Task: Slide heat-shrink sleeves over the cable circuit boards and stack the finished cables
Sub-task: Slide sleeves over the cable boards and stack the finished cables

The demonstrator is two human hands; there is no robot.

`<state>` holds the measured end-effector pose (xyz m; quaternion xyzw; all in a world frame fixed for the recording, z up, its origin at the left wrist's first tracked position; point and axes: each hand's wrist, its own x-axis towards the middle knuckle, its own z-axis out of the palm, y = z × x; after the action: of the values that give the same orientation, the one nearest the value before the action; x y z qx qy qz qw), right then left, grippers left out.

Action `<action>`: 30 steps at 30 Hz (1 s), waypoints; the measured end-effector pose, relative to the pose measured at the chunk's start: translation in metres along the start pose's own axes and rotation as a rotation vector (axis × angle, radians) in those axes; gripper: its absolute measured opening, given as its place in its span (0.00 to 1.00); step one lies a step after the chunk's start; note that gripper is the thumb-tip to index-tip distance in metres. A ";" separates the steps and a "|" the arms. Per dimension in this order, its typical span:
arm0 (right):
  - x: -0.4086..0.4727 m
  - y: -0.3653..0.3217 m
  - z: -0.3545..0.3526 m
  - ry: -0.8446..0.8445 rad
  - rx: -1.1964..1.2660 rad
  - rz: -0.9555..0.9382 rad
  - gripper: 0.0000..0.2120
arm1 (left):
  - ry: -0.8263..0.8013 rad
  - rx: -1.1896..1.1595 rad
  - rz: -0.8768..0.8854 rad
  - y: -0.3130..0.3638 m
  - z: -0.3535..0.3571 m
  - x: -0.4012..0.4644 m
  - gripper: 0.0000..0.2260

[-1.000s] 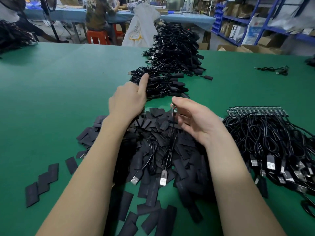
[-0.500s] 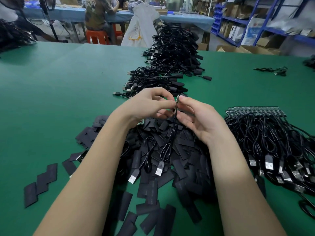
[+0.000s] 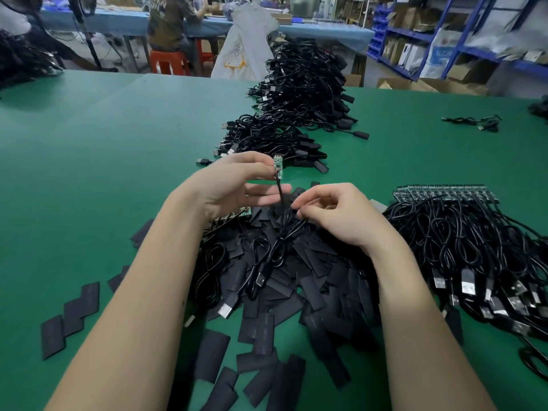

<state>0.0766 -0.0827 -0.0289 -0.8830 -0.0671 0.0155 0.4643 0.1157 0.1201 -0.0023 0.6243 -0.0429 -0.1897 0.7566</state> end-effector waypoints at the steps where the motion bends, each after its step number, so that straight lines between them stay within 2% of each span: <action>1: 0.000 -0.001 0.001 -0.040 -0.039 -0.009 0.10 | -0.016 -0.018 -0.003 0.001 -0.004 -0.001 0.08; 5: -0.001 -0.002 0.001 -0.166 -0.103 -0.005 0.20 | -0.018 0.004 -0.002 0.002 -0.011 -0.003 0.08; 8: 0.001 -0.003 0.001 -0.216 -0.176 -0.009 0.27 | -0.008 0.054 0.009 0.000 -0.011 -0.001 0.11; 11: 0.002 -0.005 0.005 -0.265 -0.246 -0.016 0.21 | -0.021 0.108 0.026 -0.002 -0.009 0.002 0.13; 14: 0.003 -0.006 0.006 -0.246 -0.302 -0.028 0.15 | -0.027 0.137 0.030 -0.003 -0.009 0.003 0.11; 19: 0.000 -0.007 0.003 -0.237 -0.258 -0.019 0.09 | -0.037 0.153 0.030 -0.005 -0.009 0.005 0.10; 30: -0.004 -0.005 -0.010 -0.155 -0.195 -0.118 0.09 | -0.042 0.152 0.021 -0.007 -0.002 0.005 0.10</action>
<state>0.0727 -0.0891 -0.0194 -0.9147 -0.1558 0.0497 0.3697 0.1192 0.1188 -0.0103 0.6755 -0.0794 -0.1911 0.7078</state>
